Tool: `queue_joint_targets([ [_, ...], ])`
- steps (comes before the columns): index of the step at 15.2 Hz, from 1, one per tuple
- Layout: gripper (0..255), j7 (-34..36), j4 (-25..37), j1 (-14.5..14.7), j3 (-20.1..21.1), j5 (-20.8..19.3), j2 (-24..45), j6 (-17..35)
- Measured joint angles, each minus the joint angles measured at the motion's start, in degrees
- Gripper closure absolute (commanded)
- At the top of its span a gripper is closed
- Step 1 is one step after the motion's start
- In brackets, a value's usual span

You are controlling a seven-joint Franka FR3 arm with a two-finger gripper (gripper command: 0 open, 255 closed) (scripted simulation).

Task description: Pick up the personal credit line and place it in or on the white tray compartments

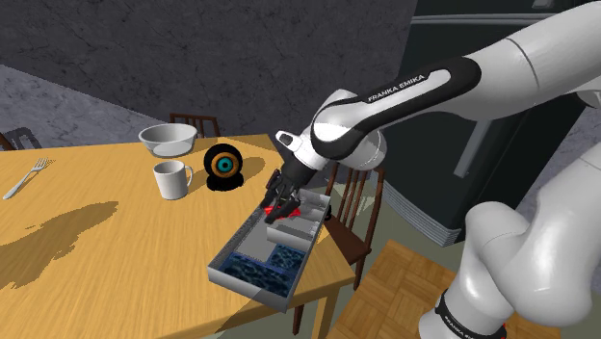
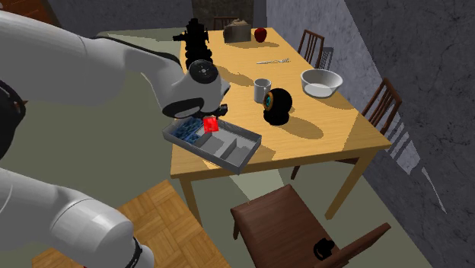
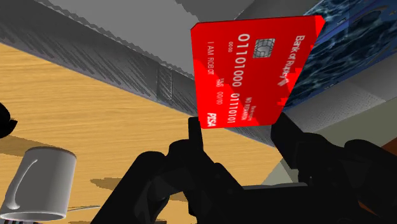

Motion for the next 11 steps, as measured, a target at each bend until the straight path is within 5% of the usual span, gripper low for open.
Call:
queue_joint_targets([
  [11,255,-8.47,-1.54,3.35,-2.1,8.42,4.86,5.27],
])
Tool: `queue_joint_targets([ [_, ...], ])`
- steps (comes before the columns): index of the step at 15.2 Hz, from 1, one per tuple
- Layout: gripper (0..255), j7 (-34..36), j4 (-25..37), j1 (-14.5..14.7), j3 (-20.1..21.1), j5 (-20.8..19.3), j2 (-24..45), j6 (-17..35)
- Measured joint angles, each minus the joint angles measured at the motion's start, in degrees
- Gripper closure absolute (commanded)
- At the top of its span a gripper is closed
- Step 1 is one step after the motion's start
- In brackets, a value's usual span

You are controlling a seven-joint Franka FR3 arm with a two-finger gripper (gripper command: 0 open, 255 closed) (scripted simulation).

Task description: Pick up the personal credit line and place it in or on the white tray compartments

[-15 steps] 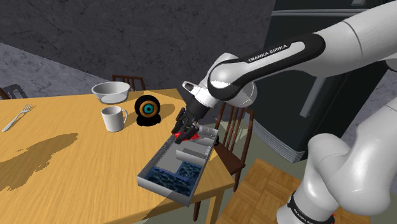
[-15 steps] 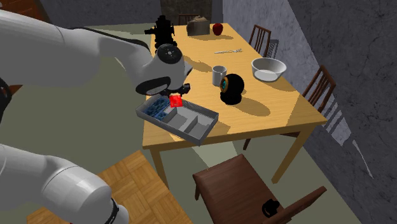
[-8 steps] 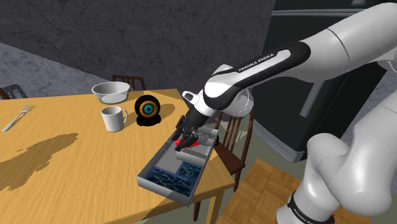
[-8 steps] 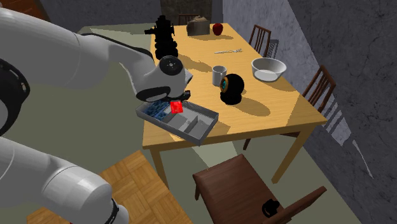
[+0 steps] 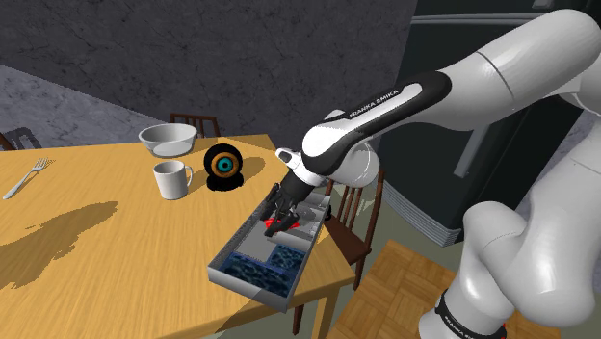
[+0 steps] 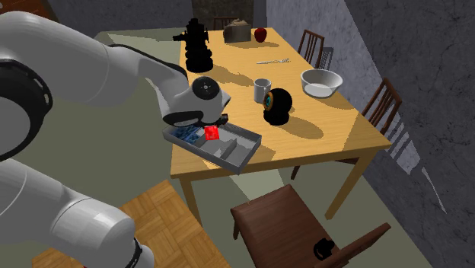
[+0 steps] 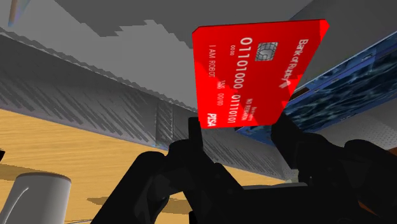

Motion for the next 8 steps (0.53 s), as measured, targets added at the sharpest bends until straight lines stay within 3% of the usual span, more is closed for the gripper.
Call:
queue_joint_targets([
  [2,255,-0.07,-0.02,0.01,-0.02,0.06,0.01,0.04],
  [3,0,-0.09,-0.04,0.01,-0.03,0.06,-0.01,0.04],
  [8,0,-0.1,-0.1,0.0,-0.04,0.06,0.02,0.01],
])
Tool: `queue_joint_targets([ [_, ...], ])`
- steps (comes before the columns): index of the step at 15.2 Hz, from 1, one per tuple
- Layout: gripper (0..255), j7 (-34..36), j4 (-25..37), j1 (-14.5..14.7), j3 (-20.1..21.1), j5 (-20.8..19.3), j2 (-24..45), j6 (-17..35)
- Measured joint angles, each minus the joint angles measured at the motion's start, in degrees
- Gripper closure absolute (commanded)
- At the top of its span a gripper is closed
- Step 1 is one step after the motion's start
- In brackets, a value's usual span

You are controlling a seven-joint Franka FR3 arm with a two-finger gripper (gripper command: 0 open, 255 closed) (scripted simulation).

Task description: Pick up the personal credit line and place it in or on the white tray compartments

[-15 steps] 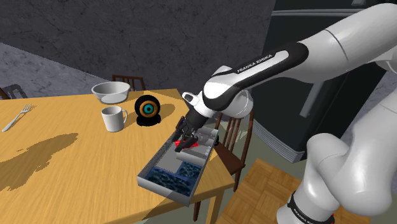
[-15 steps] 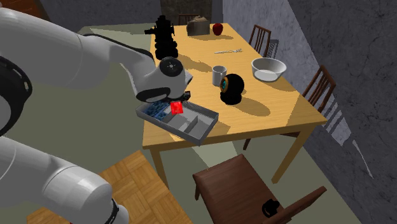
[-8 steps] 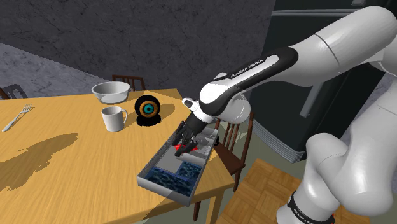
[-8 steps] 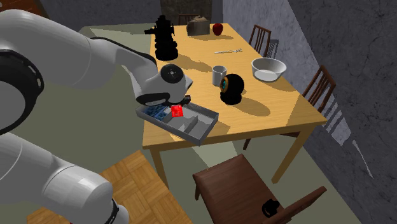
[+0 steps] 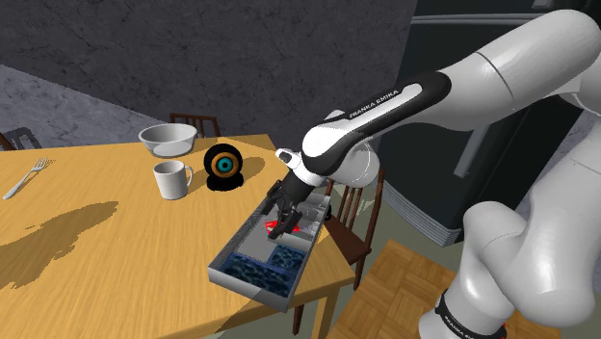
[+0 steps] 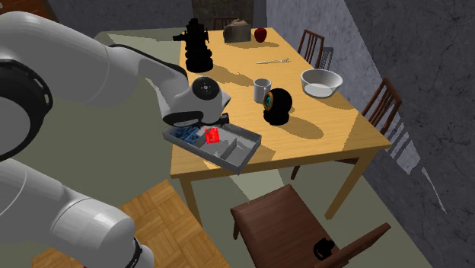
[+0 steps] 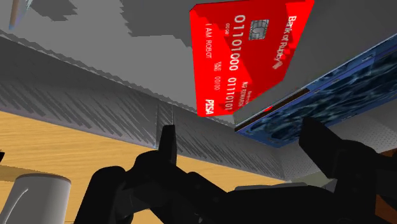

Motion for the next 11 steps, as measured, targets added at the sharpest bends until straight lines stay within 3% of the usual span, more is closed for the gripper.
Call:
queue_joint_targets([
  [2,0,0.89,-0.4,-0.62,0.06,-1.24,-1.14,-0.69],
  [6,0,5.64,-1.61,-4.12,0.61,-7.9,-7.18,-5.15],
  [11,0,6.58,-1.77,-4.84,0.83,-9.14,-8.28,-6.09],
])
